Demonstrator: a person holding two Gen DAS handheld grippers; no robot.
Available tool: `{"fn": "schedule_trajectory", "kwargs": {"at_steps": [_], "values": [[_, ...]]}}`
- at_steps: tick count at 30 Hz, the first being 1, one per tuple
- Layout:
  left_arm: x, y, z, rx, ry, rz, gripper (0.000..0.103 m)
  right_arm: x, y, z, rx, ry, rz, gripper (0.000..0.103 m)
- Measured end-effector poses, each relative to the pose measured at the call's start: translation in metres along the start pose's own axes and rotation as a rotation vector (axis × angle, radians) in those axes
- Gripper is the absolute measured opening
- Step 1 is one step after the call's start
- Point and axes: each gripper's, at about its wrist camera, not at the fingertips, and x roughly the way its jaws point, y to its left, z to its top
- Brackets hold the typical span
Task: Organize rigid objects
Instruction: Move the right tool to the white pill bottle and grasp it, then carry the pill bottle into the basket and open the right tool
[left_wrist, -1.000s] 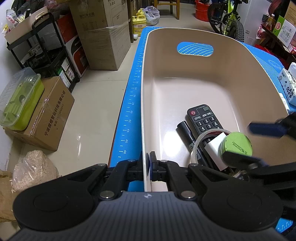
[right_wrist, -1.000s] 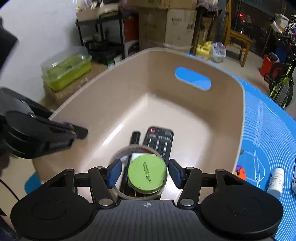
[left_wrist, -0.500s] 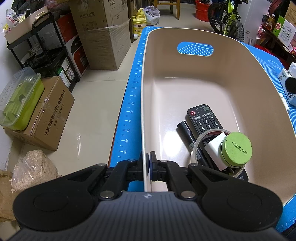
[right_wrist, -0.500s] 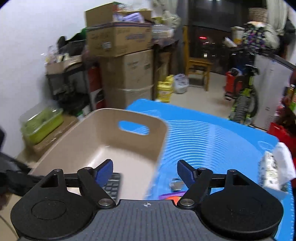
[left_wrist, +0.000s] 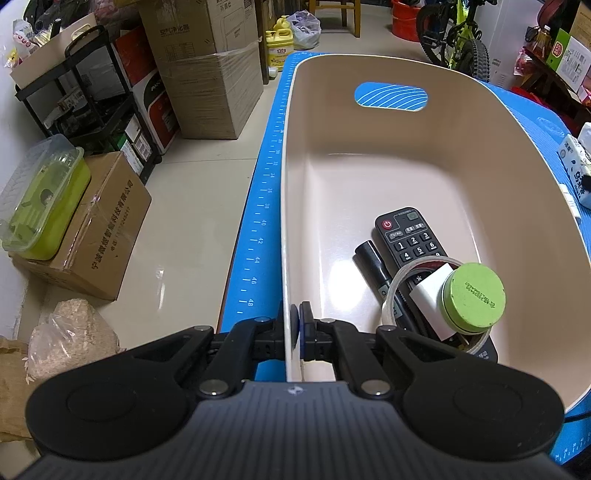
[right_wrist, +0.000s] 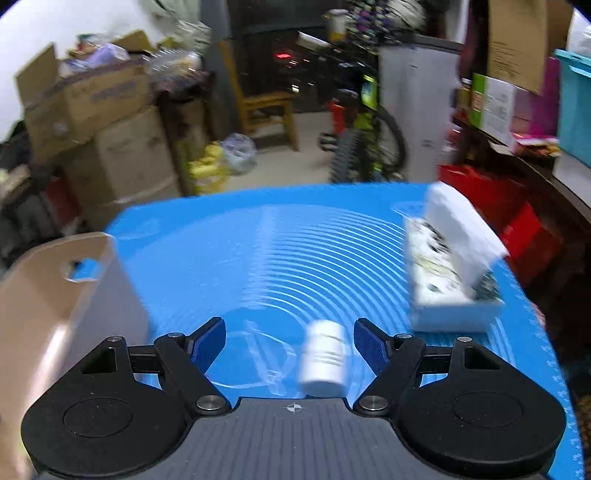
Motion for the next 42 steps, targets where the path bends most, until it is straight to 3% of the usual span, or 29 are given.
{"fn": "schedule_trajectory", "kwargs": {"at_steps": [13,21,26,33,42], "values": [[0.0,-0.001,0.0,0.007,0.0,0.005,0.006,0.048,-0.009,-0.027,-0.062,0.064,-0.096,0.079],[0.0,-0.002,0.001,0.006,0.002,0.005,0.006,0.068,-0.017,-0.037,-0.049,0.107,-0.108,0.059],[0.0,-0.002,0.001,0.006,0.002,0.005,0.006,0.066,-0.016,-0.038,-0.048,0.097,-0.095,0.044],[0.0,-0.002,0.001,0.006,0.002,0.005,0.006,0.05,-0.009,-0.034,-0.056,0.056,-0.095,0.044],[0.0,-0.002,0.001,0.006,0.002,0.005,0.006,0.009,0.015,-0.012,-0.073,-0.052,-0.023,0.044]]}}
